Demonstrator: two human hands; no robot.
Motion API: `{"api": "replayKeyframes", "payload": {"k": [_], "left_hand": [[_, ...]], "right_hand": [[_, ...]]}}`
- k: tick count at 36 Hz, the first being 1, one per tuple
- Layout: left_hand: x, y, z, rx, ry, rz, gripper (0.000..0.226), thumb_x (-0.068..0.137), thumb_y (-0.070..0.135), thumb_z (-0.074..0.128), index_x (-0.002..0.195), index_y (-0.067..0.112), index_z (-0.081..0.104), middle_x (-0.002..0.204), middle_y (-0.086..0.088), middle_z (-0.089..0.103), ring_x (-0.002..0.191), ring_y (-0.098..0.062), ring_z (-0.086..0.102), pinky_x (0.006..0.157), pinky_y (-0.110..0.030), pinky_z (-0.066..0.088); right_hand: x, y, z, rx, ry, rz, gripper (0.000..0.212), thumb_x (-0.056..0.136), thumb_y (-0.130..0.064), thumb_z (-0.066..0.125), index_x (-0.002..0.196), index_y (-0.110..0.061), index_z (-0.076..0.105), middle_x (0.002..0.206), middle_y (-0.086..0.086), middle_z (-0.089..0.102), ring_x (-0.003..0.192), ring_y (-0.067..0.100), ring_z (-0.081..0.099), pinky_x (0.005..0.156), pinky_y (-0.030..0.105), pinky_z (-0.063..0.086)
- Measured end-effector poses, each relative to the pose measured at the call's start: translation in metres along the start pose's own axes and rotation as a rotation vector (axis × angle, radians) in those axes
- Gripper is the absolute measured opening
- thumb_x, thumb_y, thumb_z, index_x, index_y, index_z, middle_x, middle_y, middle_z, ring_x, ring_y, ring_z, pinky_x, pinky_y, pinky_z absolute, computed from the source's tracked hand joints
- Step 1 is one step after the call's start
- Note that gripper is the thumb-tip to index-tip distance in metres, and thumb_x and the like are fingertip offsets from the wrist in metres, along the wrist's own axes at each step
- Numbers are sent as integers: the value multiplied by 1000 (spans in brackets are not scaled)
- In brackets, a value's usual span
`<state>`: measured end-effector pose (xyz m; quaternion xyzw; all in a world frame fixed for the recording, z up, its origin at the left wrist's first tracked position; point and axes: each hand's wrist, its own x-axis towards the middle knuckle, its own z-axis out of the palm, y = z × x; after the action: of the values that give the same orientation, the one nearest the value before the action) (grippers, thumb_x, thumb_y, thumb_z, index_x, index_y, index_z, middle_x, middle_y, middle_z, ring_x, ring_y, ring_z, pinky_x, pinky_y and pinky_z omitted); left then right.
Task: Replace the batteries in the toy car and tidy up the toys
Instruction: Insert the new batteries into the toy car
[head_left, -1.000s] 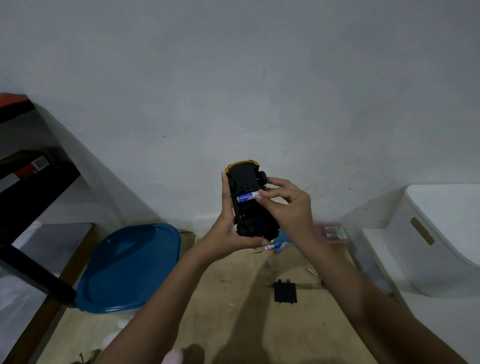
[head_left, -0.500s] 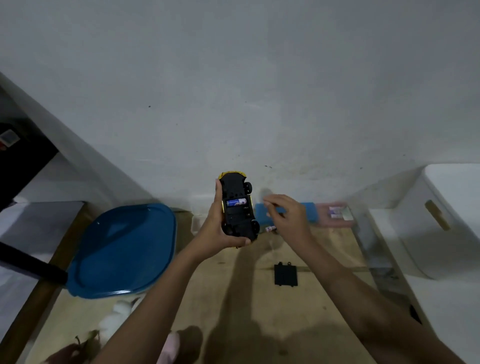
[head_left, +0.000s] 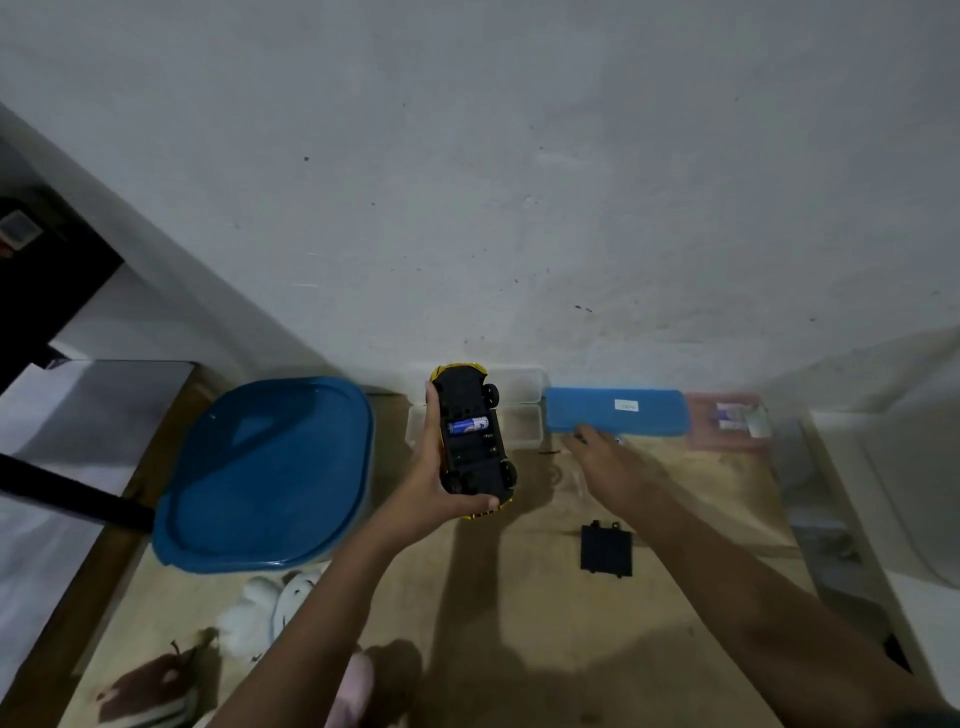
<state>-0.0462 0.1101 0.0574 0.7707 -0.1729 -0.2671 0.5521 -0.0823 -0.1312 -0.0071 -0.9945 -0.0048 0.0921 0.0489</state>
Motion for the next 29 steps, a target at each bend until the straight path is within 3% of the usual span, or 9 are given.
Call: {"api": "replayKeyframes", "payload": {"k": [5, 9, 11, 13, 17, 20, 22, 25, 29], "left_hand": [[-3, -5, 7, -42, 17, 10, 133, 71, 2, 79, 137, 50, -26, 147, 16, 26, 125, -5, 46, 93, -19, 48], [-14, -6, 10, -71, 17, -3, 132, 72, -2, 77, 138, 48, -27, 137, 26, 35, 118, 0, 52, 87, -20, 50], [-18, -4, 11, -75, 31, 5, 133, 72, -3, 77, 138, 48, -27, 137, 29, 33, 120, -3, 52, 87, -22, 51], [-21, 3, 10, -87, 50, 16, 133, 72, -4, 76, 138, 47, -27, 138, 29, 30, 121, -5, 51, 86, -23, 52], [-25, 18, 12, -105, 61, 53, 131, 74, -9, 72, 138, 43, -29, 130, 35, 31, 112, 4, 55, 76, -18, 52], [-27, 28, 12, -108, 60, 92, 132, 74, -7, 73, 138, 44, -29, 140, 23, 32, 119, -6, 52, 77, -19, 52], [-28, 37, 13, -96, 67, 109, 132, 73, -6, 74, 139, 42, -29, 139, 22, 33, 121, -5, 51, 80, -17, 51], [-32, 51, 15, -94, 65, 134, 131, 72, -8, 74, 140, 41, -27, 138, 17, 33, 120, -8, 51, 79, -16, 51], [-35, 67, 19, -79, 24, 172, 129, 74, -8, 73, 141, 41, -26, 129, 30, 30, 111, 6, 51, 74, -13, 50]], "right_hand": [[8, 0, 6, -139, 7, -54, 47, 82, 5, 54, 125, -11, 44, 124, 9, 44, 106, 25, 52, 88, 34, 44], [2, -4, 5, -116, 102, -80, 43, 78, 5, 58, 118, -9, 51, 115, 11, 53, 102, 27, 54, 79, 35, 45], [1, -9, 2, -23, 256, -35, 29, 78, 1, 63, 106, -8, 58, 102, 9, 59, 93, 25, 57, 70, 32, 46], [-1, -19, -6, 249, 411, 5, 15, 85, -5, 62, 100, -7, 61, 96, 6, 58, 91, 23, 56, 70, 33, 46], [-10, -49, -46, 804, 498, 38, 17, 92, -10, 54, 108, -4, 57, 103, 4, 55, 91, 11, 54, 79, 24, 47], [-20, -69, -75, 1004, 590, -20, 20, 89, -6, 59, 108, -8, 58, 98, -7, 59, 87, -2, 55, 76, 7, 45], [-25, -79, -89, 1090, 621, -56, 19, 88, -8, 60, 107, -13, 58, 95, -15, 58, 87, -4, 57, 78, 8, 46], [-33, -90, -103, 1147, 694, -113, 15, 87, -5, 61, 99, -15, 59, 93, -13, 61, 86, -6, 59, 78, 11, 49], [-41, -93, -114, 996, 815, -220, 12, 85, -3, 63, 97, -4, 65, 91, -5, 62, 89, -3, 60, 79, 13, 50]]}}
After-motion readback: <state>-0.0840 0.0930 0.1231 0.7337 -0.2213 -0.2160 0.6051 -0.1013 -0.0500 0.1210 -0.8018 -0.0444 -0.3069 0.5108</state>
